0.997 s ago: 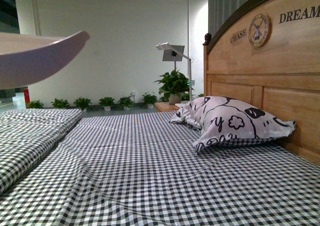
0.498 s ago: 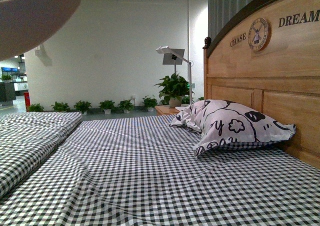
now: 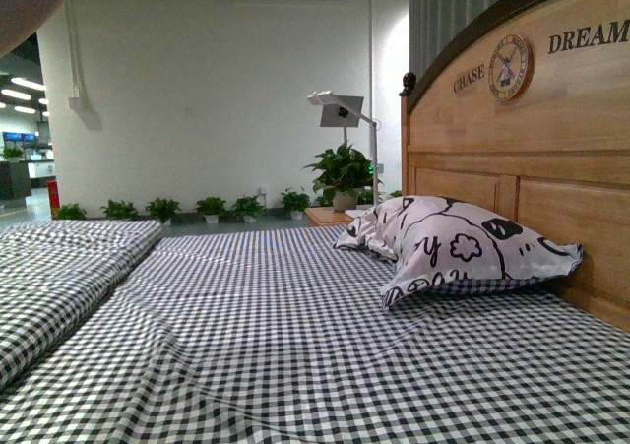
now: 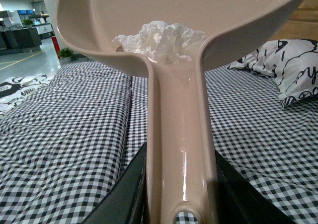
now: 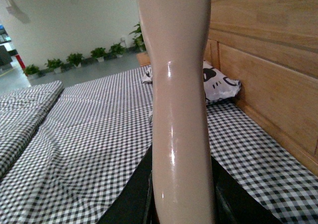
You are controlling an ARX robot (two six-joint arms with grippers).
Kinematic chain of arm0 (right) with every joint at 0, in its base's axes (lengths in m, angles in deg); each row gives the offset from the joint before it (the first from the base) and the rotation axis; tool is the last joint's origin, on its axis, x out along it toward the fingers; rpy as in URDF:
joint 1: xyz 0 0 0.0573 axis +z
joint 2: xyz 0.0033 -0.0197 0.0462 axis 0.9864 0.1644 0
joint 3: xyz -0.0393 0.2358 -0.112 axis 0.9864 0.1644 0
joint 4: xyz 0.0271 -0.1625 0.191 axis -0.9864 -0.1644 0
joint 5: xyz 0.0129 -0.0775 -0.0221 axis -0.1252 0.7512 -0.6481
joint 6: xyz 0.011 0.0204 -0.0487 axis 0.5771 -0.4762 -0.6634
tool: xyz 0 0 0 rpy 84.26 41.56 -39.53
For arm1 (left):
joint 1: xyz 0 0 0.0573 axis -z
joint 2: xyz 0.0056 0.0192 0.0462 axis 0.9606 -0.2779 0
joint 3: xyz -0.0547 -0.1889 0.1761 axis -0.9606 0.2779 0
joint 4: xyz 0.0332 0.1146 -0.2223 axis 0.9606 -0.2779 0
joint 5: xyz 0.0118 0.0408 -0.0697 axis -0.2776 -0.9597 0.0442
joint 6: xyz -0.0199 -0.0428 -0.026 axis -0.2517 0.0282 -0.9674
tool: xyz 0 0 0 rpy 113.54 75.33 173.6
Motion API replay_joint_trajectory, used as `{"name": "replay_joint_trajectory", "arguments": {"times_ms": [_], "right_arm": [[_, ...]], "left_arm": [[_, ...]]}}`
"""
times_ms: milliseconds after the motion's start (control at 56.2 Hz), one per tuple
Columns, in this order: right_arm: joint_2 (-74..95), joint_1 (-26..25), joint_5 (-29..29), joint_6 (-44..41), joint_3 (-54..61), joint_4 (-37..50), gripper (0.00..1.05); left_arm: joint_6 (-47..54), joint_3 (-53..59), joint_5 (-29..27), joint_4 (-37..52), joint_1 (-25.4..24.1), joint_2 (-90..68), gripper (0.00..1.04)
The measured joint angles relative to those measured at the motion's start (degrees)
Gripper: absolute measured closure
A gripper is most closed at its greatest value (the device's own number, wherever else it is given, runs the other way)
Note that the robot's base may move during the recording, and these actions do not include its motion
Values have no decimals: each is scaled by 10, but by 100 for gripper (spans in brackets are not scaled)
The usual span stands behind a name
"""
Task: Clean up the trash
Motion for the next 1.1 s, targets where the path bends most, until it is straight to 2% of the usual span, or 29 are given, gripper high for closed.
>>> {"name": "replay_joint_trajectory", "arguments": {"times_ms": [1104], "right_arm": [[0,0,0,0,0,0,85]], "left_arm": [[-2,1,0,0,0,0,77]]}}
